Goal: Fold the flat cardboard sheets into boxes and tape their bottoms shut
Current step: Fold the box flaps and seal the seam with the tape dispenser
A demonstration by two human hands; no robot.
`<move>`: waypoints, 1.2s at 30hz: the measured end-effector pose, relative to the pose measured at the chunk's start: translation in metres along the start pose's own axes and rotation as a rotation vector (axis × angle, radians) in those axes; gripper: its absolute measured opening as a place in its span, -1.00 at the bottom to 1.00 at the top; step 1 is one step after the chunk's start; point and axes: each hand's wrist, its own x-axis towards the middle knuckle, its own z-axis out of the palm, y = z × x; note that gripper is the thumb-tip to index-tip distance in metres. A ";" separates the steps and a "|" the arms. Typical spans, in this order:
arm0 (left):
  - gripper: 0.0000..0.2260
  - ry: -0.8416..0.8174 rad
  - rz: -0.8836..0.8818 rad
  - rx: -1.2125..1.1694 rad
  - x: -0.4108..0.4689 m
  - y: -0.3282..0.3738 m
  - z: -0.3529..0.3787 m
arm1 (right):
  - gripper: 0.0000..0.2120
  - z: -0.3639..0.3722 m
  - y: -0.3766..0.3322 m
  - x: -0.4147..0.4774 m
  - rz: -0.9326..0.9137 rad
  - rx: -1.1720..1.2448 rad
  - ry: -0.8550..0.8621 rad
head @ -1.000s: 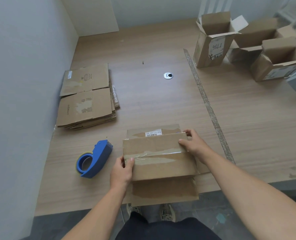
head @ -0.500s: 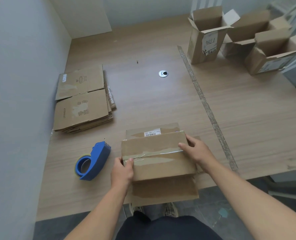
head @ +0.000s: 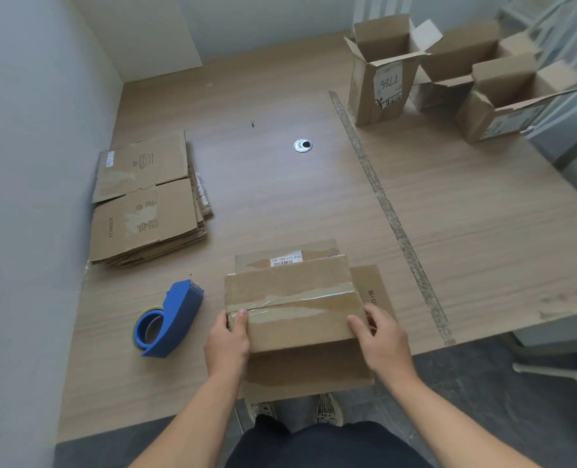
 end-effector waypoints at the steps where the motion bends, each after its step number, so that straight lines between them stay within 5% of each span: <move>1: -0.70 -0.002 0.004 0.015 0.001 -0.001 0.000 | -0.89 -0.002 0.003 -0.002 -0.061 -0.052 -0.026; 6: -0.68 -0.038 0.026 -0.037 -0.003 -0.006 0.001 | -0.71 -0.002 0.010 -0.001 -0.064 -0.204 0.014; 11: -0.68 -0.133 -0.113 -0.405 -0.008 -0.007 -0.007 | -0.87 -0.007 -0.009 -0.005 0.139 0.041 0.037; 13: -0.64 -0.198 -0.097 -0.456 -0.009 -0.015 -0.011 | -0.78 -0.010 -0.008 -0.012 0.166 0.121 0.045; 18: -0.44 -0.161 -0.011 -0.171 -0.015 -0.025 -0.013 | -0.90 -0.002 -0.008 -0.008 0.213 0.179 0.048; 23: -0.49 -0.047 0.066 -0.173 -0.022 -0.002 -0.015 | -0.98 -0.003 -0.021 0.013 0.233 0.281 0.110; 27: -0.47 0.045 0.111 -0.273 -0.028 0.017 -0.017 | -0.60 -0.001 -0.032 0.019 0.209 0.441 0.029; 33: -0.51 0.107 0.140 -0.366 -0.027 0.049 -0.025 | -0.77 -0.011 -0.049 0.024 0.177 0.440 0.124; 36: -0.37 0.163 0.148 -0.309 -0.014 0.058 -0.027 | -0.39 -0.015 -0.057 0.027 0.158 0.325 0.029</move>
